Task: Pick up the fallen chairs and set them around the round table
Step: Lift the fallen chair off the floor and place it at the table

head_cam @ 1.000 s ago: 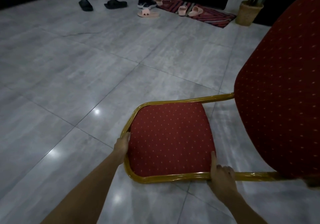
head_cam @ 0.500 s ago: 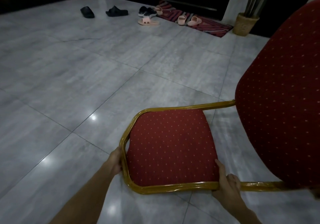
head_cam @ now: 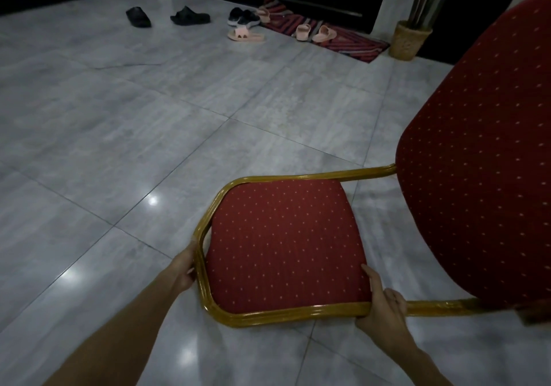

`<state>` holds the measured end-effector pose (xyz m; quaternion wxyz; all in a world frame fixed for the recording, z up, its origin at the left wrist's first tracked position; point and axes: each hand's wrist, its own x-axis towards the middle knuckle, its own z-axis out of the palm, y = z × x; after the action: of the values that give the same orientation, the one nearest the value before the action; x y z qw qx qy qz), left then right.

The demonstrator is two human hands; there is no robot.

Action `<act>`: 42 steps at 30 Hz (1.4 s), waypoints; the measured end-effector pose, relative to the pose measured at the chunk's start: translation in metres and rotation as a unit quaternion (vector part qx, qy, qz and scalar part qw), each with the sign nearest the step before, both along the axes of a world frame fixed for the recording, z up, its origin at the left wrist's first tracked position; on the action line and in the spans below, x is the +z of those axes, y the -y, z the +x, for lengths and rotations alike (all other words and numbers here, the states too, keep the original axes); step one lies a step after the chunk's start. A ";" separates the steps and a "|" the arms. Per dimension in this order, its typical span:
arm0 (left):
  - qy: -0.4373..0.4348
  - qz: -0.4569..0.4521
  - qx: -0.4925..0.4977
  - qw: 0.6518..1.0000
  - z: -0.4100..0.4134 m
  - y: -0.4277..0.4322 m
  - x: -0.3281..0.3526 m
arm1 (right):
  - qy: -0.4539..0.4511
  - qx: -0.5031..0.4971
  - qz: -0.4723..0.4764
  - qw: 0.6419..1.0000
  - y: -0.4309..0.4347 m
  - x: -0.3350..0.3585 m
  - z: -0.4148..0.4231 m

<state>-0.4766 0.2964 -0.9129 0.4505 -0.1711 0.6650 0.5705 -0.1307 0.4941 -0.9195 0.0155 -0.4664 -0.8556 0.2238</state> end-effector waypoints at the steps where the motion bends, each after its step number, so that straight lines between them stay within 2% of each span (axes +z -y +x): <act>1: -0.016 -0.015 -0.005 1.000 0.000 -0.003 0.004 | 0.000 0.005 0.000 1.000 -0.001 0.005 0.002; 4: -0.053 -0.052 -0.024 0.997 0.001 -0.011 0.023 | 0.004 0.009 -0.012 1.000 -0.008 0.018 0.009; 7: -0.094 -0.047 -0.039 0.994 0.008 -0.020 0.052 | 0.010 0.014 -0.012 1.000 -0.012 0.038 0.013; 11: -0.123 0.004 -0.048 0.991 0.006 -0.020 0.102 | -0.009 0.017 0.069 0.997 -0.012 0.079 0.015; 15: -0.143 0.022 0.001 0.989 0.006 -0.020 0.172 | 0.066 0.027 0.061 0.996 -0.010 0.138 0.017; 19: -0.156 0.014 -0.016 0.988 0.024 -0.027 0.252 | 0.109 -0.009 0.025 0.994 -0.004 0.209 0.024; 23: -0.149 0.029 -0.036 0.988 0.055 -0.038 0.331 | 0.101 -0.061 -0.111 0.987 0.003 0.286 0.037; 31: -0.123 0.051 -0.183 0.974 0.134 -0.077 0.495 | 0.109 0.013 -0.131 0.985 0.043 0.452 0.056; 34: -0.109 0.070 -0.245 0.961 0.164 -0.101 0.556 | 0.104 -0.002 -0.149 0.983 0.048 0.512 0.075; 36: -0.097 0.075 -0.288 0.950 0.184 -0.124 0.596 | 0.070 -0.032 -0.152 0.985 0.041 0.553 0.092; 39: -0.078 0.081 -0.350 0.930 0.215 -0.157 0.650 | 0.020 -0.066 -0.127 0.989 0.028 0.607 0.111; 42: -0.063 0.091 -0.403 0.909 0.241 -0.190 0.685 | 0.016 -0.089 -0.090 0.992 0.010 0.649 0.114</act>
<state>-0.2352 0.4865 -0.2278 0.6131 0.1887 0.6496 0.4081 -0.0169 0.4836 -0.2703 -0.0207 -0.5438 -0.7872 0.2902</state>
